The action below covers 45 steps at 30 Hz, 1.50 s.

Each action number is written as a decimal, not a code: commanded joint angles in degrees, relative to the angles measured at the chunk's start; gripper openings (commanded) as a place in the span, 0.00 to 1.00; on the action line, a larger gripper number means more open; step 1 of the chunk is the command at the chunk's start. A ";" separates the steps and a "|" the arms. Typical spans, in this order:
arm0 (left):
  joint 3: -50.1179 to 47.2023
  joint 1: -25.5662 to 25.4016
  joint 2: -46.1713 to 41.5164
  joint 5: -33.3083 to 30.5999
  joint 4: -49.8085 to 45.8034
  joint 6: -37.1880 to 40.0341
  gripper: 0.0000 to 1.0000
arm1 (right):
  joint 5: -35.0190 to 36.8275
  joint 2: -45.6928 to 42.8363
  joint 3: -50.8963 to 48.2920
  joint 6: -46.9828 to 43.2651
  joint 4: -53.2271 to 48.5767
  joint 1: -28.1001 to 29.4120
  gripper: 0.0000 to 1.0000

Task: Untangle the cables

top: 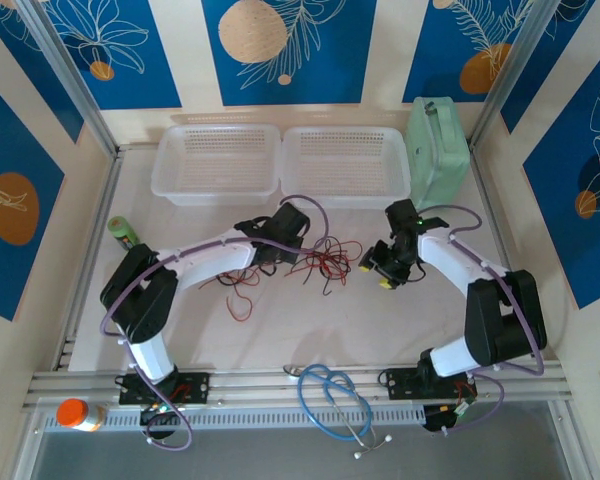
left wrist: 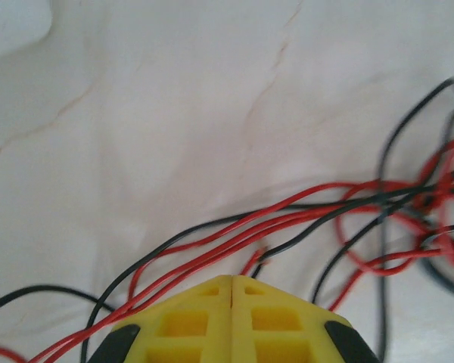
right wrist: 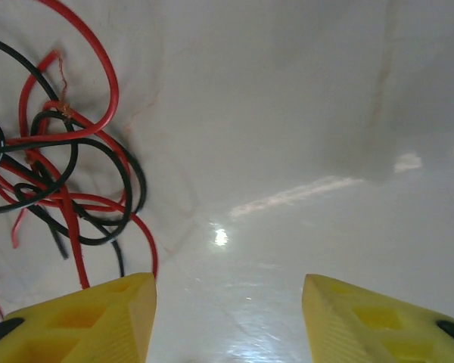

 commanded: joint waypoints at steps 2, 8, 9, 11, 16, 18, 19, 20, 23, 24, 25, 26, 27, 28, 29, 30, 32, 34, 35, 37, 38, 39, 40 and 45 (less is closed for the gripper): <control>2.51 -0.48 2.50 0.64 -2.84 1.24 0.00 | -3.78 5.92 2.72 6.90 6.38 2.72 0.53; 3.82 -0.13 8.50 -0.77 -1.43 0.13 0.00 | 1.79 14.48 8.97 7.29 4.09 7.66 0.52; 4.19 0.23 9.67 -0.78 -1.30 -0.07 0.00 | 2.40 15.89 9.81 7.30 3.79 8.28 0.52; 4.62 0.97 11.62 -0.49 -0.42 -0.73 0.00 | 3.55 18.46 11.25 7.11 3.09 9.35 0.52; 4.87 3.68 15.32 1.62 1.05 -2.71 0.00 | 7.24 23.30 14.21 5.76 0.42 11.89 0.38; 4.38 4.39 15.72 1.85 1.09 -3.21 0.00 | 9.75 24.67 15.52 4.50 -1.46 12.87 0.27; 3.95 4.61 15.71 1.86 1.23 -3.32 0.00 | 11.04 25.22 16.14 3.69 -2.58 13.23 0.23; 3.42 4.86 15.51 1.78 1.32 -3.41 0.00 | 12.89 25.73 16.93 2.80 -3.90 13.61 0.19; 1.42 5.79 14.93 1.12 1.08 -3.44 0.00 | 19.06 26.38 18.55 -0.37 -7.88 14.08 0.09; 0.47 6.22 14.51 0.92 1.15 -3.39 0.00 | 21.28 26.09 18.68 -1.37 -9.11 13.95 0.07; -0.46 6.57 14.18 0.81 1.28 -3.52 0.00 | 23.46 25.65 18.61 -2.15 -10.18 13.76 0.06; -1.66 7.02 13.77 0.78 1.60 -3.61 0.00 | 25.72 24.92 18.36 -3.09 -11.27 13.41 0.05; -2.90 7.45 13.47 0.77 1.93 -3.78 0.00 | 27.85 24.13 17.98 -4.09 -12.24 12.96 0.05; -3.83 7.82 13.34 0.80 2.24 -3.87 0.00 | 29.76 23.34 17.70 -4.95 -13.17 12.41 0.04; -4.94 8.13 13.12 0.85 2.49 -4.04 0.00 | 31.88 22.37 17.36 -6.06 -14.18 11.80 0.02; -5.86 8.40 13.08 0.79 2.81 -4.22 0.00 | 34.38 21.35 17.13 -6.92 -15.30 11.11 0.00; -7.58 8.66 12.86 0.62 3.25 -4.51 0.00 | 39.09 19.40 16.94 -8.65 -17.48 9.96 0.00; -9.13 8.84 12.62 0.38 3.86 -5.00 0.00 | 43.77 17.42 17.23 -10.00 -19.78 8.97 0.00; -9.76 8.84 12.62 0.28 4.17 -5.15 0.00 | 46.10 16.43 17.50 -10.82 -20.82 8.58 0.00; -10.64 8.84 12.64 0.39 4.57 -5.57 0.00 | 49.95 14.95 18.42 -12.48 -22.54 8.45 0.00; -11.02 8.88 12.65 0.50 4.86 -5.70 0.00 | 51.94 14.19 18.83 -13.43 -23.16 8.71 0.00; -11.24 8.90 12.74 0.62 5.06 -5.80 0.00 | 53.91 13.71 19.25 -14.59 -23.64 9.12 0.00; -11.45 8.89 12.87 0.62 5.27 -5.96 0.00 | 55.63 13.50 19.52 -15.36 -24.05 9.58 0.00; -11.84 8.85 12.94 0.00 5.09 -5.99 0.00 | 65.51 14.95 21.30 -14.79 -29.60 11.22 0.00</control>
